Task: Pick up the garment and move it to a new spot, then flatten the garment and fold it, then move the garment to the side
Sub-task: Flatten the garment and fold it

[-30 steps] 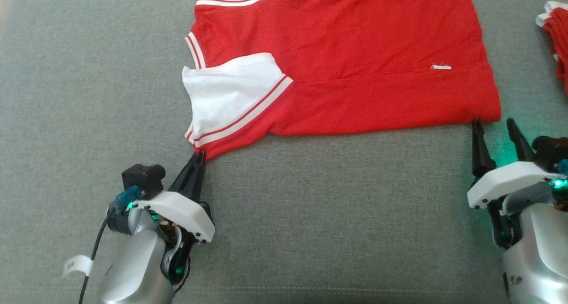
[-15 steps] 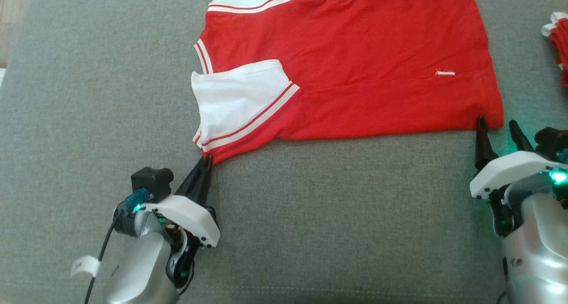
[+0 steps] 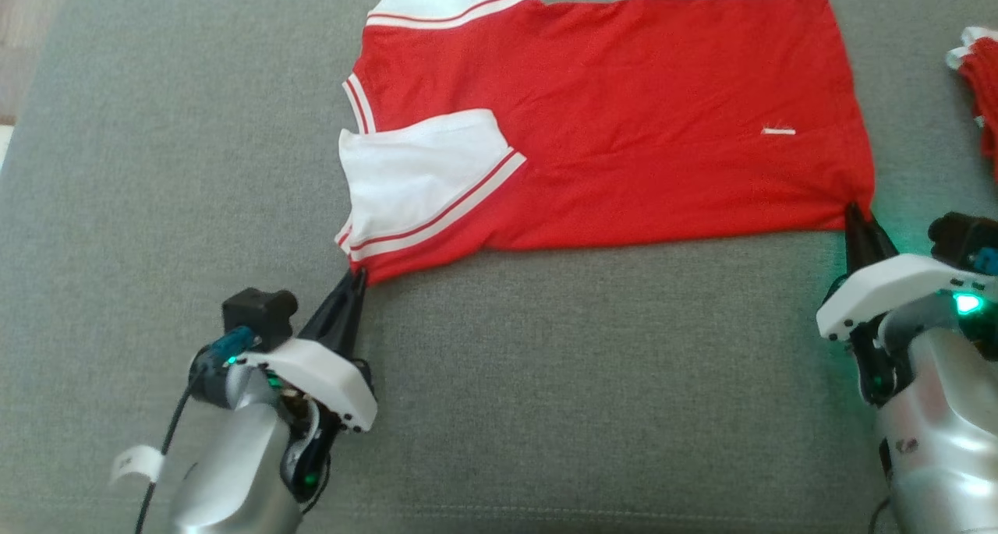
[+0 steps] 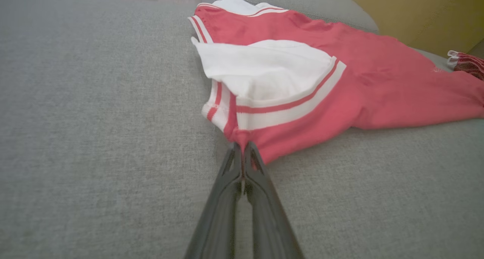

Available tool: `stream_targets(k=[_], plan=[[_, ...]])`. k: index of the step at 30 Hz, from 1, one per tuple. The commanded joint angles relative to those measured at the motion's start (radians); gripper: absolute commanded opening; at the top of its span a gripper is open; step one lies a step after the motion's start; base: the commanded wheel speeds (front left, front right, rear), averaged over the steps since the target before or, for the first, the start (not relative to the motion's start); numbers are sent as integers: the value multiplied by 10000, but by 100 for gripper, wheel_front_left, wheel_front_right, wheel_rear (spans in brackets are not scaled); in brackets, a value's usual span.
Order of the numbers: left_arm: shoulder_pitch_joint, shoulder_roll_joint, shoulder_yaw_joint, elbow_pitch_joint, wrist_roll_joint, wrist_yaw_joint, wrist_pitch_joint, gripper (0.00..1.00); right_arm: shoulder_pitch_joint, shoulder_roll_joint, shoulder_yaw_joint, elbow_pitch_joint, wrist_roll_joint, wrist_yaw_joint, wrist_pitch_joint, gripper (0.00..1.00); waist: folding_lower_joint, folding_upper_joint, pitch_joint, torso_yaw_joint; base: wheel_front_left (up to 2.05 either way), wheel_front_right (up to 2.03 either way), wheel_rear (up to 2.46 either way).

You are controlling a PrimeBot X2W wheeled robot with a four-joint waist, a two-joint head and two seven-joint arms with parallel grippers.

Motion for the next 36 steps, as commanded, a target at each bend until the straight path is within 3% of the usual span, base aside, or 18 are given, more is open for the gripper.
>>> stream_targets(k=[1,10,16,26,33,34,35,36], plan=[[-151,367,329,-319,-81,-34,-124,0,94,-139,314,-285,183,-19,-175,0,0,0,-109,-49,0,0,0],[978,1029,474,-1452,-282,113,114,0,1422,-804,1104,-1566,1436,-19,2,0,0,0,-638,-177,0,0,0],[2130,1325,361,-2711,-331,360,519,0,2871,-1129,1080,-2847,1968,-19,396,0,0,0,-883,-99,0,0,0],[3706,1534,78,-4250,-417,832,1227,0,5343,-795,19,-5102,1832,-19,1220,0,0,0,-1030,-42,0,0,0],[3871,1546,-130,-4376,-443,925,1634,0,5925,-537,-421,-5942,1539,-19,2071,0,0,0,-1012,-75,0,0,0],[3824,1525,-173,-4302,-446,908,1685,0,5931,-501,-441,-6004,1506,-19,2156,10,0,0,-1014,-78,0,0,0],[3769,1498,-211,-4221,-443,909,1733,0,5941,-485,-445,-6049,1453,-19,2250,34,0,0,-1022,-77,0,0,0],[3711,1485,-261,-4124,-427,902,1804,20,5948,-467,-457,-6092,1404,-19,2321,92,0,0,-1034,-79,0,0,0]])
